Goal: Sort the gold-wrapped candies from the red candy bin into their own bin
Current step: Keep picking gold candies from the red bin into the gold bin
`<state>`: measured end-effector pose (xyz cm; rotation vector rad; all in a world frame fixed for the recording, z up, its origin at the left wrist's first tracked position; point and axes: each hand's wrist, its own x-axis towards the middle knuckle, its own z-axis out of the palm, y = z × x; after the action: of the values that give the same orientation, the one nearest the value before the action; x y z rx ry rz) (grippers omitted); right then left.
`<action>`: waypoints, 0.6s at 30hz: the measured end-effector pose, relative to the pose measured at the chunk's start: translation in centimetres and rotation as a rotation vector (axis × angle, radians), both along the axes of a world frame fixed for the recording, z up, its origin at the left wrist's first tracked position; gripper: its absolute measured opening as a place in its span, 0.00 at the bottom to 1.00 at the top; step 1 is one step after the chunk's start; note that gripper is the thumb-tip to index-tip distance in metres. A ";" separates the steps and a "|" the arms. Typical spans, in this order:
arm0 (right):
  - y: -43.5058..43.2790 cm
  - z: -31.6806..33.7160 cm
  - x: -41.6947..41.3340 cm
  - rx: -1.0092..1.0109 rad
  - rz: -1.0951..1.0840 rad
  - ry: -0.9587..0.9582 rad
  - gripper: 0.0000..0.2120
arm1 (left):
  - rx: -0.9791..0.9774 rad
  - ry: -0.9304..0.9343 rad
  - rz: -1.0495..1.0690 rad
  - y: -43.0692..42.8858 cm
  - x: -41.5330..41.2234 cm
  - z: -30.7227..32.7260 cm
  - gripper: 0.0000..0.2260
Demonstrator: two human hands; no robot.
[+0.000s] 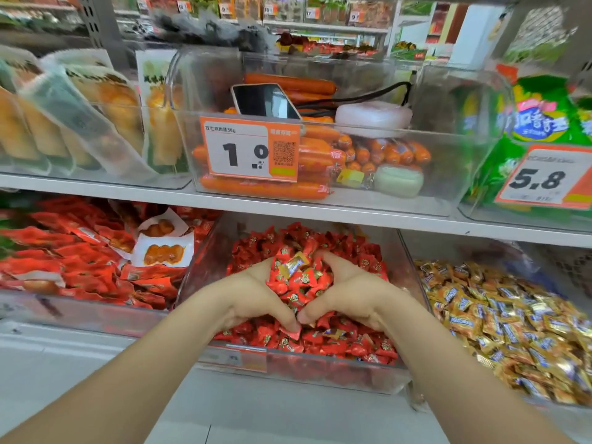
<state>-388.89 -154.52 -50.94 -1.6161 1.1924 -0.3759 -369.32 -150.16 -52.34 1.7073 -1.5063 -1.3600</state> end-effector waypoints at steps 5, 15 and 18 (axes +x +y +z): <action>1.7 0.8 -2.0 -0.335 0.179 0.240 0.47 | -0.077 -0.210 -0.211 1.5 1.1 1.5 0.43; 3.2 1.7 -3.4 -0.687 0.080 0.381 0.14 | -0.362 -0.598 -0.154 2.8 2.1 2.0 0.27; 3.4 1.0 -1.9 -0.696 0.205 0.314 0.06 | -0.374 -0.583 -0.169 2.4 1.8 1.6 0.20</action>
<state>-390.82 -151.08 -49.95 -2.4507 1.1757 -0.4442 -367.48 -147.74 -50.74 1.8387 -2.1007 -0.5975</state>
